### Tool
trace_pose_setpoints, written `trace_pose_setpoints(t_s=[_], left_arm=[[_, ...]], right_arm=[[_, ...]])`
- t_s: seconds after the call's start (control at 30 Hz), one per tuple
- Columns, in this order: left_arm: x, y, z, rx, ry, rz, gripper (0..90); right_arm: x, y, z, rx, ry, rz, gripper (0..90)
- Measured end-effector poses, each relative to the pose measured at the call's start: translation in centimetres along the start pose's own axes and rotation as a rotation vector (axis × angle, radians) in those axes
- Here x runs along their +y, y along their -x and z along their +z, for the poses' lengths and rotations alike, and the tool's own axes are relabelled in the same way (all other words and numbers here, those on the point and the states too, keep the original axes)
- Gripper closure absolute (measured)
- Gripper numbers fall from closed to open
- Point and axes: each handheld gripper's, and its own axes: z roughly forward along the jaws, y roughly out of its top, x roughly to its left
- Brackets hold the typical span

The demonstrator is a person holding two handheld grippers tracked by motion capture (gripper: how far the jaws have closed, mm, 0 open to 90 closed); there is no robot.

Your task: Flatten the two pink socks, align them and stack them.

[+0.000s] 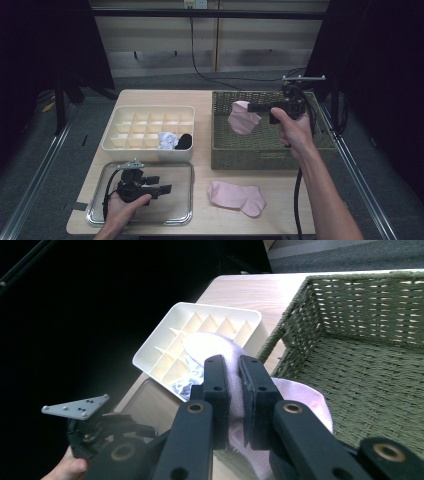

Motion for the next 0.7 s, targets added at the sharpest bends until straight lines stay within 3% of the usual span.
trace_pose_setpoints(t_s=[0.7], left_arm=[[0.1, 0.0, 0.4, -0.01, -0.008, -0.002, 29.1]], right_arm=[[-0.4, -4.5, -1.7, 0.08, 0.035, -0.069, 83.1]])
